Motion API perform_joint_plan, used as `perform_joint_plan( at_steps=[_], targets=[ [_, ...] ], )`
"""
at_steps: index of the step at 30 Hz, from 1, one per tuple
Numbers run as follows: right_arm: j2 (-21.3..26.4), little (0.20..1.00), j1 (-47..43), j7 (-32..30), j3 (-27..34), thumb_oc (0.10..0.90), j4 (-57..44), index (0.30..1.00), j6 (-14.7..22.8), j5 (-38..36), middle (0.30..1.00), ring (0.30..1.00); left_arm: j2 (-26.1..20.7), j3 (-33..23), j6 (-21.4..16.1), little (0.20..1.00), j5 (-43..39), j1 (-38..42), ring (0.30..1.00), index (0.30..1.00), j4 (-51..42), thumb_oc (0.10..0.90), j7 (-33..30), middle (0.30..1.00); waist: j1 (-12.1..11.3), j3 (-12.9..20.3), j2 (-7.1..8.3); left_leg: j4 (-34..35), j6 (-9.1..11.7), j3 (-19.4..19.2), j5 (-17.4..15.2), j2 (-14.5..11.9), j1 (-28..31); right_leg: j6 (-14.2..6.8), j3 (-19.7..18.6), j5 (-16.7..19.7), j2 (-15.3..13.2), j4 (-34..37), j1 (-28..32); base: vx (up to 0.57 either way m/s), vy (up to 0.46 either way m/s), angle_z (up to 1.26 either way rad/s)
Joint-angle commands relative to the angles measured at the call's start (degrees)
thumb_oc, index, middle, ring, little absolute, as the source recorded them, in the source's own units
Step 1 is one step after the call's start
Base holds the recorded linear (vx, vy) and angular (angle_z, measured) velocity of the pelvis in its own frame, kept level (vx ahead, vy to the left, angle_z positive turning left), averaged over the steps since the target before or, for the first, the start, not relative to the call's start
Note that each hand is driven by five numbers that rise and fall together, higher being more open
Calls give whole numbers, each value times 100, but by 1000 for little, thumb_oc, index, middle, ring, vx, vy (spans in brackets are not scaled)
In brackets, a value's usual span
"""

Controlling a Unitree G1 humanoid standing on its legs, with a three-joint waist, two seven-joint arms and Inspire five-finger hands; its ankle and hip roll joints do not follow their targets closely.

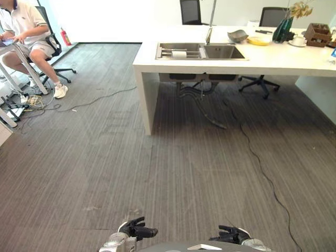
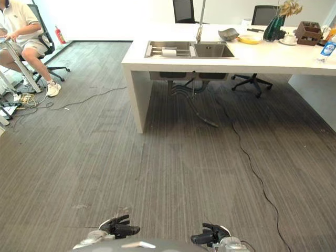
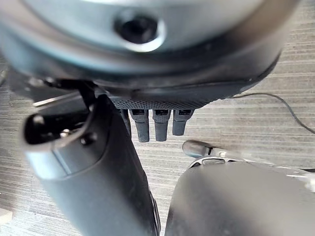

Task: Place the dishes in the dishwasher.

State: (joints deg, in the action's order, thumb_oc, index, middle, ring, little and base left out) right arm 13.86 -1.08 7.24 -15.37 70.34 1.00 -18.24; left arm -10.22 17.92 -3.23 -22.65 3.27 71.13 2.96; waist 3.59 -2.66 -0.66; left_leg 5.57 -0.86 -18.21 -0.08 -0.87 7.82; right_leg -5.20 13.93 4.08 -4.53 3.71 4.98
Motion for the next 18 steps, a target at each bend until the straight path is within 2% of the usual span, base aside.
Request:
perform_joint_plan(
  at_steps=[1,2,3,4,5,6,7,9,12,13,14,15,17,18],
  targets=[
    [148,900,-706,84,-152,800,165,900,108,-138,900,900,135,169,-243,900,358,711,900,900,27,800,-55,900,19,-261,49,-92,-26,330,-515,306,252,-583,-95,-477,-819,-1612,-318,75,212,-6],
    [153,900,-686,105,-130,800,179,900,89,-145,900,900,142,172,-224,900,391,698,900,900,10,800,-36,900,16,-312,43,-148,-98,366,-604,369,288,-563,-126,-493,-911,-2087,-512,157,289,-1],
    [150,900,-656,132,-91,800,218,900,62,-167,900,900,148,162,-184,900,461,702,900,900,32,800,-35,900,38,-395,16,-233,-213,373,-779,469,424,-580,-27,-361,-1054,-2892,-833,124,195,0],
    [150,900,-657,132,-91,800,218,900,62,-167,900,900,148,162,-184,900,461,703,900,900,33,800,-35,900,36,-394,20,-234,-215,371,-780,474,422,-582,-32,-367,-1060,-2904,-842,163,169,-3],
    [140,900,-655,137,-73,800,232,900,57,-176,900,900,146,161,-176,900,496,717,900,900,53,800,-36,900,46,-427,11,-216,-240,387,-835,517,514,-588,30,-246,-1114,-3206,-1025,265,58,-2],
    [170,900,-607,151,-59,800,174,900,51,-200,900,900,152,123,-206,900,432,705,900,900,7,800,-56,900,56,-439,-48,-125,-201,433,-887,512,715,-565,239,-116,-1119,-3112,-1327,266,57,-3],
    [171,900,-606,151,-59,800,173,900,51,-200,900,900,153,123,-206,900,432,704,900,900,6,800,-56,900,59,-443,-50,-125,-201,437,-888,509,721,-565,244,-117,-1118,-3109,-1318,297,-10,2],
    [230,900,-559,140,-13,800,87,900,66,-280,900,900,145,134,-238,900,356,724,900,900,-106,800,-58,900,93,-482,-90,-122,-133,582,-876,465,807,-559,351,-73,-1003,-2458,-1471,238,-100,8],
    [346,900,-538,120,111,800,29,900,81,-390,900,900,140,176,-262,900,221,859,900,900,-357,800,-69,900,183,-601,-54,-222,-6,835,-1024,468,962,-763,377,352,-985,-1196,-1690,361,-155,30],
    [360,900,-506,121,122,800,29,900,72,-398,900,900,136,201,-266,900,206,875,900,900,-411,800,-64,900,189,-611,-56,-233,21,925,-1145,458,1038,-861,335,361,-977,-991,-1755,416,-176,34],
    [375,900,-489,135,135,800,35,900,64,-389,900,900,148,190,-274,900,150,901,900,900,-446,800,-57,900,213,-634,-21,-312,38,963,-1182,502,1071,-843,401,513,-1009,-728,-1808,455,-158,29],
    [385,900,-453,157,145,800,60,900,52,-373,900,900,160,164,-281,900,98,886,900,900,-483,800,-49,900,217,-629,-58,-336,51,1068,-1298,481,1195,-906,325,530,-973,-646,-1839,464,-199,27],
    [418,900,-387,200,173,800,143,900,20,-335,900,900,194,109,-284,900,-41,851,900,900,-504,800,-21,900,272,-606,-27,-444,69,1222,-1353,553,1318,-874,180,623,-985,-787,-1948,459,-199,40],
    [437,900,-337,217,202,800,221,900,14,-335,900,900,220,76,-286,900,-92,877,900,900,-505,800,-13,900,312,-606,-81,-565,113,1321,-1287,501,1395,-831,17,606,-925,-1009,-2027,481,-255,47]
  ],
)
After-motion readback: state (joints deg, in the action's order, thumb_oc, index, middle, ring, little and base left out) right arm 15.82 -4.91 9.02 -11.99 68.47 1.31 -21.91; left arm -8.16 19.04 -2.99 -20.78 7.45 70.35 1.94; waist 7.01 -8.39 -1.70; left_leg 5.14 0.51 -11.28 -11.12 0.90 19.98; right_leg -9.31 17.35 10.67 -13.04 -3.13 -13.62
